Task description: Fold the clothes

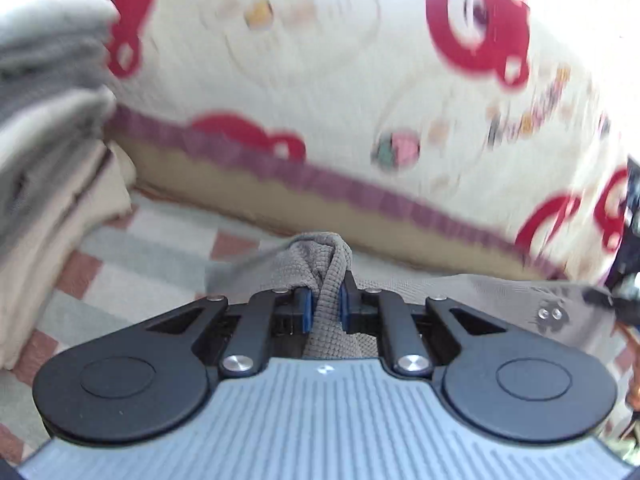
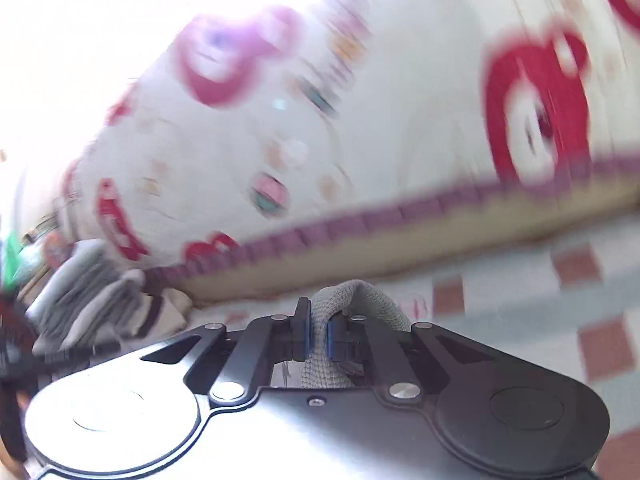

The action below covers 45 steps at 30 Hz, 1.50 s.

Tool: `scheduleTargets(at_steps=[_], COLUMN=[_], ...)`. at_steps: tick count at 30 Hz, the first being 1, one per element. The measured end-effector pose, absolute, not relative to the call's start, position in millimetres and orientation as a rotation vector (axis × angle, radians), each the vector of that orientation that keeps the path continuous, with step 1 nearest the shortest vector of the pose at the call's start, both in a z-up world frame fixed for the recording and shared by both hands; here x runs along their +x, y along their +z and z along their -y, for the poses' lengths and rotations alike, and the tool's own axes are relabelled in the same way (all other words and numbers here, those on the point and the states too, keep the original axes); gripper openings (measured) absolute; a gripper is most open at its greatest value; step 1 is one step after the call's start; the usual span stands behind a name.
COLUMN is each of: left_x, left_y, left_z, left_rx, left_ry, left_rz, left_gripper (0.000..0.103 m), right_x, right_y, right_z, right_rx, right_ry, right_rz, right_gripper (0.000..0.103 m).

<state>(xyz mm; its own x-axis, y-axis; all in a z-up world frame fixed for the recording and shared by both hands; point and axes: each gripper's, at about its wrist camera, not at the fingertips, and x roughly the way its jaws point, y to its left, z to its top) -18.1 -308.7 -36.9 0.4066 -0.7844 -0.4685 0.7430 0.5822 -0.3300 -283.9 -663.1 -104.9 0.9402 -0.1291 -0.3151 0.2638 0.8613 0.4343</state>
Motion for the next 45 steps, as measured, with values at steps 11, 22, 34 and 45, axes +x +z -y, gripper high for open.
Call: scheduleTargets(at_steps=[11, 22, 34, 45], left_x=[-30.7, -20.8, 30.8, 50.1], left_y=[-167.3, -136.7, -145.4, -191.5], left_z=[232.2, 234.5, 264.3, 285.5], left_rx=[0.092, 0.267, 0.251, 0.310], left_ry=[-0.768, -0.766, -0.921, -0.996], left_rz=[-1.193, -1.075, -0.974, -1.106], left_gripper=[0.018, 0.034, 0.043, 0.069], right_x=[-300.8, -246.8, -167.1, -167.8], right_y=[-217.8, -184.9, -212.9, -229.3], right_z=[594.0, 609.2, 620.1, 622.6], right_rx=[0.511, 0.262, 0.166, 0.286], right_ry=[-0.086, -0.238, -0.090, -0.132], right_rz=[-0.962, -0.967, -0.892, -0.871], right_gripper=[0.016, 0.049, 0.039, 0.006])
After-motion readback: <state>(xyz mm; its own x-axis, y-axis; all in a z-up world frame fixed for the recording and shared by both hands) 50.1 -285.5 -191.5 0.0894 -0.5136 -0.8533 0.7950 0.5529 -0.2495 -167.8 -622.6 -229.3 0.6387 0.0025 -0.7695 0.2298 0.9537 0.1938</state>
